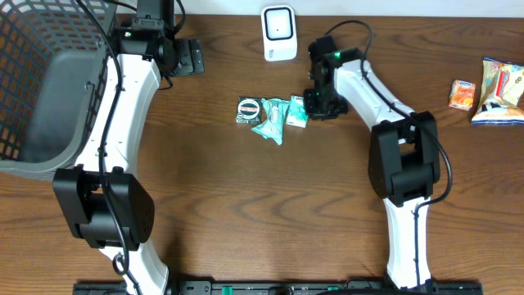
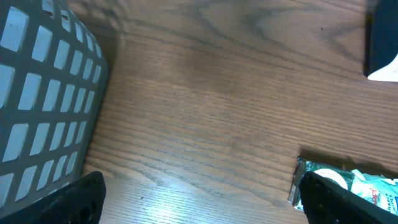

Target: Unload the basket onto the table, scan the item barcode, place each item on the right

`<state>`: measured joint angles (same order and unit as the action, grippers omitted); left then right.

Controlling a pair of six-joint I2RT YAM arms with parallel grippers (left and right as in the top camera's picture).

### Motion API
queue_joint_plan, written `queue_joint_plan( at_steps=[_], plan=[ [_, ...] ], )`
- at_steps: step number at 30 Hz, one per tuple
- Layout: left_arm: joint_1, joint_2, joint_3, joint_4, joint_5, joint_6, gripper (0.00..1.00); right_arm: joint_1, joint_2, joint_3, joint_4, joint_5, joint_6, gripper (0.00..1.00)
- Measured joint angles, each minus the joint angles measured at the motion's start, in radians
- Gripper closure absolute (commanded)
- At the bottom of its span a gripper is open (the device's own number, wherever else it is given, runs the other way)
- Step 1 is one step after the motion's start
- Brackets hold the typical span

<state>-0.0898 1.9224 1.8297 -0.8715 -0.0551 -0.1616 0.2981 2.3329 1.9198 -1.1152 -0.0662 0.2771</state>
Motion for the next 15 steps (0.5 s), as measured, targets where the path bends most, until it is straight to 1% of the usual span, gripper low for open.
queue_joint_plan(
  at_steps=[1, 3, 5, 7, 10, 15],
  plan=[
    [0.0, 0.0, 0.0, 0.0, 0.0, 0.0, 0.02, -0.007, 0.0, 0.023, -0.033, -0.01, 0.0, 0.79],
    [0.0, 0.0, 0.0, -0.001, 0.0, 0.0, 0.02, -0.017, 0.0, 0.055, -0.062, -0.034, 0.0, 0.73],
    [0.0, 0.0, 0.0, 0.0, 0.0, 0.0, 0.02, -0.026, 0.0, 0.078, -0.063, -0.079, -0.004, 0.64],
    [0.0, 0.0, 0.0, 0.0, 0.0, 0.0, 0.02, -0.027, 0.0, 0.081, -0.048, -0.123, -0.011, 0.63],
    [0.0, 0.0, 0.0, 0.0, 0.0, 0.0, 0.02, -0.021, 0.0, 0.081, -0.024, -0.187, -0.011, 0.64],
    [0.0, 0.0, 0.0, 0.0, 0.0, 0.0, 0.02, -0.014, 0.0, 0.081, 0.0, -0.223, 0.001, 0.63]
  ],
)
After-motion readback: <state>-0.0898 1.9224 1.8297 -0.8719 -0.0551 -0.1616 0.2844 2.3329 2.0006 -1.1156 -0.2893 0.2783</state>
